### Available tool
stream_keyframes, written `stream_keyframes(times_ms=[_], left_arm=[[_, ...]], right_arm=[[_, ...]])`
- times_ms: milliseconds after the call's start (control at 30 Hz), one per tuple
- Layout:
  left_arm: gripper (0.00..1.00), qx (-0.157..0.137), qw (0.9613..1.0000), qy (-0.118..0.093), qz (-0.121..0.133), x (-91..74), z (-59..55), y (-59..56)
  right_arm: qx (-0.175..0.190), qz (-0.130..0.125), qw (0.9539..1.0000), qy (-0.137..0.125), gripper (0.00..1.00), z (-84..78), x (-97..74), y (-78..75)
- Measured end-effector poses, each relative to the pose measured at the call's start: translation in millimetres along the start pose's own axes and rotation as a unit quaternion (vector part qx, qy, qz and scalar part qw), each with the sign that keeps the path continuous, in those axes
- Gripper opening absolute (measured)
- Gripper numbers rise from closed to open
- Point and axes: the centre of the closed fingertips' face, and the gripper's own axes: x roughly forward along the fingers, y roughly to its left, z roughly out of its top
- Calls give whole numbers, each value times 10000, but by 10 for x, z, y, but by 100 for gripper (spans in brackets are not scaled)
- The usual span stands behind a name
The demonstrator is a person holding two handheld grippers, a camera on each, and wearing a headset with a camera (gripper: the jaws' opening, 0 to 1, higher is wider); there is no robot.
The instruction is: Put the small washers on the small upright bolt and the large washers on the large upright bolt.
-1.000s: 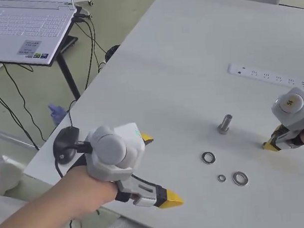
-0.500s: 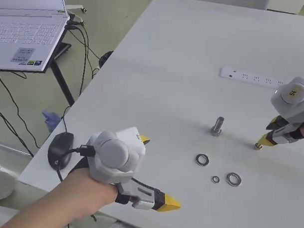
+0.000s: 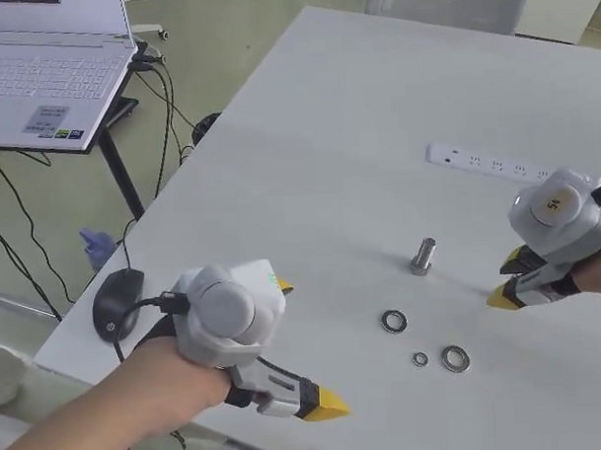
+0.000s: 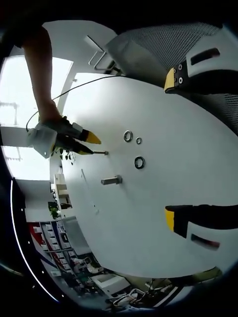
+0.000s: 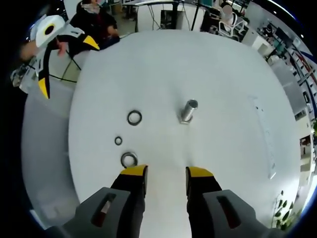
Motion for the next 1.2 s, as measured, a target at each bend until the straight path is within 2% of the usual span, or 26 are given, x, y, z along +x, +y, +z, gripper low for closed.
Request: stream_keyframes(times_ms=[300,367,533,700,900,1033,1200], left_arm=[[92,7,10000,33,81,-60,-53,35],[91,2,10000,23,92,-76,-49,32],[90,-4,9999,44,119,-81,-59,19],[90,-12,9999,47,142,-91,-40,9],[88,12,9999,106,128,-88,-49,-11],[87,1,9999,104,111,-93,-45,-36],[87,33,9999,128,92,-103,-55,-53]], right_arm=[[-404,253,9988,69,32,87,172,408],[-436,289,9986,51,32,88,256,397],[-551,449,9975,-45,32,149,447,518],[-615,536,9967,38,32,127,614,585],[-799,556,9951,183,31,77,751,690],[-786,595,9949,197,31,83,822,740],[-801,579,9949,218,30,107,847,765]])
